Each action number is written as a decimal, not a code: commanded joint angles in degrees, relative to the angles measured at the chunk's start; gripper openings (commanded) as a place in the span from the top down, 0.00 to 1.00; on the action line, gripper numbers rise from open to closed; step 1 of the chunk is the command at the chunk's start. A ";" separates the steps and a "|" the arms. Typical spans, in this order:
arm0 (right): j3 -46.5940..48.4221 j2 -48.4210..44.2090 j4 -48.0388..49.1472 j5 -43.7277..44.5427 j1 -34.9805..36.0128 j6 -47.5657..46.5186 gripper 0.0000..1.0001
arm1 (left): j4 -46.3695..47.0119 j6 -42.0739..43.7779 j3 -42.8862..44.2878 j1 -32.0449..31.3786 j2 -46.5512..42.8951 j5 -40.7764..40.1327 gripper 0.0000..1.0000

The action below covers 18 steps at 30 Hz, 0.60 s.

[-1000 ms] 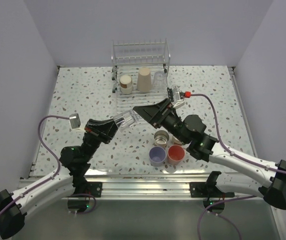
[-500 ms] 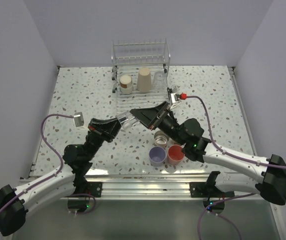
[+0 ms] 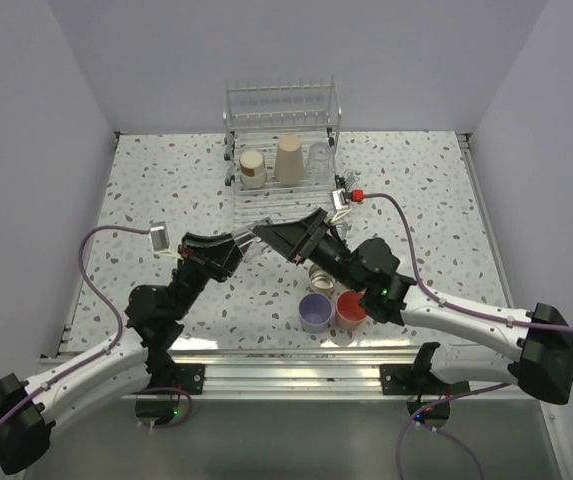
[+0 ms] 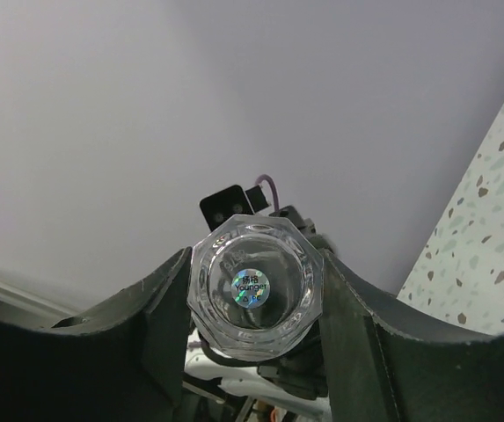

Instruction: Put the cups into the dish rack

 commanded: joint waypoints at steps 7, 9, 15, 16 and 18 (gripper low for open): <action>8.29 -7.80 -20.59 15.11 0.50 -19.74 1.00 | -62.92 11.16 23.77 0.18 -6.15 -10.91 0.09; 10.66 -7.55 -23.77 18.47 0.58 -27.01 1.00 | -76.95 12.67 27.57 0.09 -5.36 -15.39 0.01; 23.05 4.56 -30.28 25.07 -0.20 -42.76 1.00 | -97.31 17.94 35.94 0.18 -1.93 -26.21 0.00; 24.89 6.58 -31.42 25.78 -0.64 -44.45 1.00 | -97.86 19.34 35.24 0.18 -1.93 -27.52 0.00; 30.69 13.96 -32.74 26.48 -1.69 -48.13 1.00 | -97.61 20.58 33.93 0.09 -2.98 -29.55 0.00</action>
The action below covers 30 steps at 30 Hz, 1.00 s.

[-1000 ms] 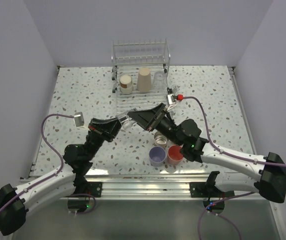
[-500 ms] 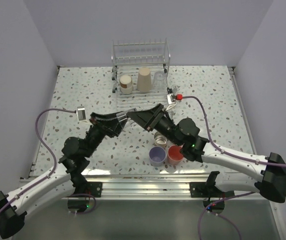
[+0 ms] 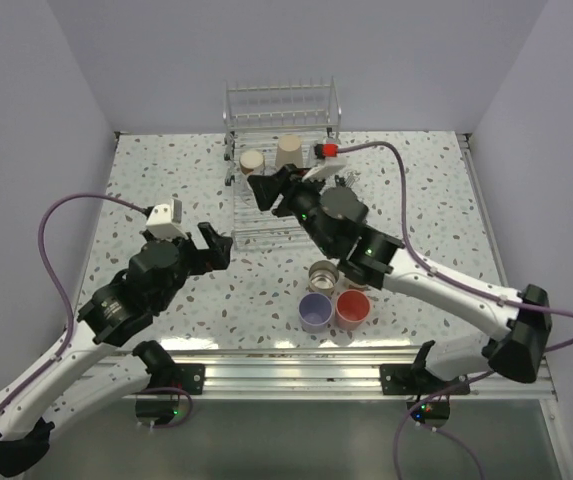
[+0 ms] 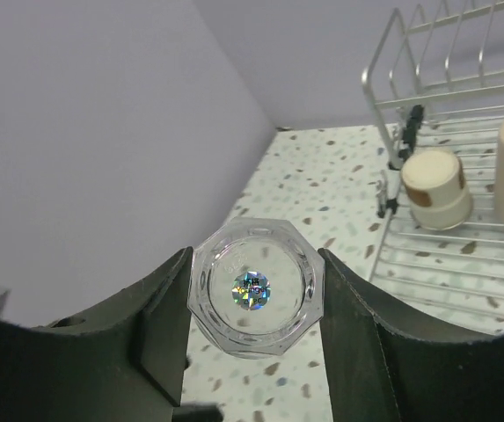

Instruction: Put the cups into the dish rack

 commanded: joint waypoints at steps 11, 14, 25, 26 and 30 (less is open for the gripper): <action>40.04 41.51 -18.69 0.74 -9.50 -16.40 1.00 | -15.71 5.39 2.32 0.09 -3.19 -9.29 0.00; 47.09 48.81 -21.68 1.44 -9.50 -17.63 1.00 | -11.77 7.77 -1.35 0.18 -6.60 -8.50 0.00; 52.20 59.37 -22.75 3.99 -9.42 -15.88 1.00 | -8.85 9.44 -3.56 0.26 -14.80 -7.79 0.00; 52.11 59.72 -22.57 4.08 -9.50 -15.53 1.00 | -8.85 9.44 -3.56 0.26 -14.71 -7.79 0.00; 51.23 60.25 -21.87 5.92 -9.42 -15.35 1.00 | -8.85 9.53 -3.39 0.26 -14.10 -7.53 0.00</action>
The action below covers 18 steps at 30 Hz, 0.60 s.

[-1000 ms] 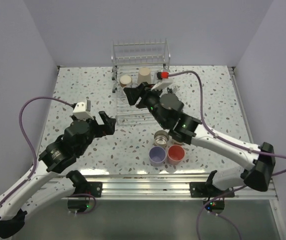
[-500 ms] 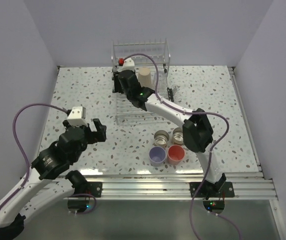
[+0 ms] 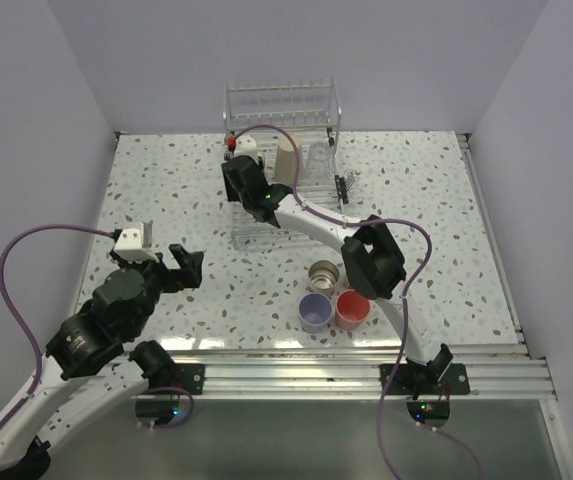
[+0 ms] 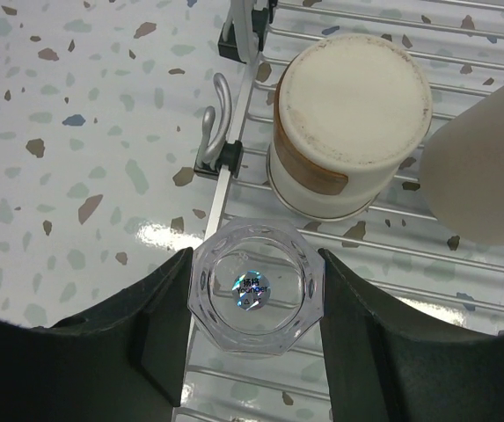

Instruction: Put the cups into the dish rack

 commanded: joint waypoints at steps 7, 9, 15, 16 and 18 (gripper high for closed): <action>1.59 0.10 2.07 4.99 -0.13 0.04 1.00 | 2.93 2.12 -0.37 1.49 0.70 0.37 0.00; 2.03 0.63 1.89 4.91 -0.22 0.21 1.00 | 3.19 2.30 -0.46 1.93 0.44 0.72 0.00; 5.63 3.62 -0.57 5.17 -1.36 1.44 1.00 | 3.37 2.47 -0.55 2.20 0.00 0.98 0.00; 5.72 3.71 -0.74 5.17 -1.53 1.53 1.00 | 3.37 2.47 -0.63 2.20 -0.09 0.89 0.00; 5.81 4.23 -0.83 5.08 -1.88 1.80 1.00 | 3.37 2.47 -0.55 2.28 -0.35 0.98 0.00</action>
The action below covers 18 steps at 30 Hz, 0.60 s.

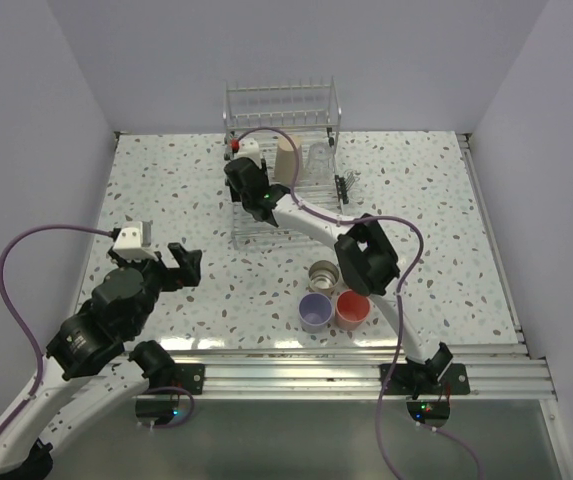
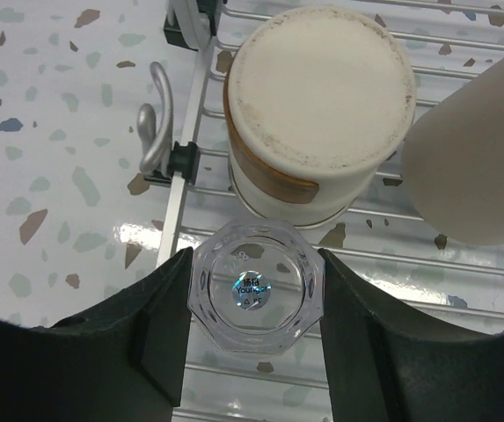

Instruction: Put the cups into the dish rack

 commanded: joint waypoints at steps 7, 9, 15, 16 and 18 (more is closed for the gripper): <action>3.92 1.11 -1.17 1.76 -1.06 1.27 1.00 | 2.89 1.45 -0.70 0.58 -0.99 0.26 0.00; 4.00 1.11 -1.17 1.50 -1.06 1.27 1.00 | 2.89 1.45 -0.70 0.58 -1.08 0.26 0.00; 5.41 1.90 -2.13 -0.61 -1.06 1.27 0.86 | 2.98 1.45 -0.70 0.58 -1.34 0.35 0.00; 5.32 1.82 -2.13 -0.88 -1.06 1.36 0.82 | 2.98 1.45 -0.70 0.67 -1.34 0.26 0.00; 5.15 1.64 -1.87 -1.84 -1.06 1.45 0.73 | 2.98 1.45 -0.70 0.67 -1.34 0.26 0.00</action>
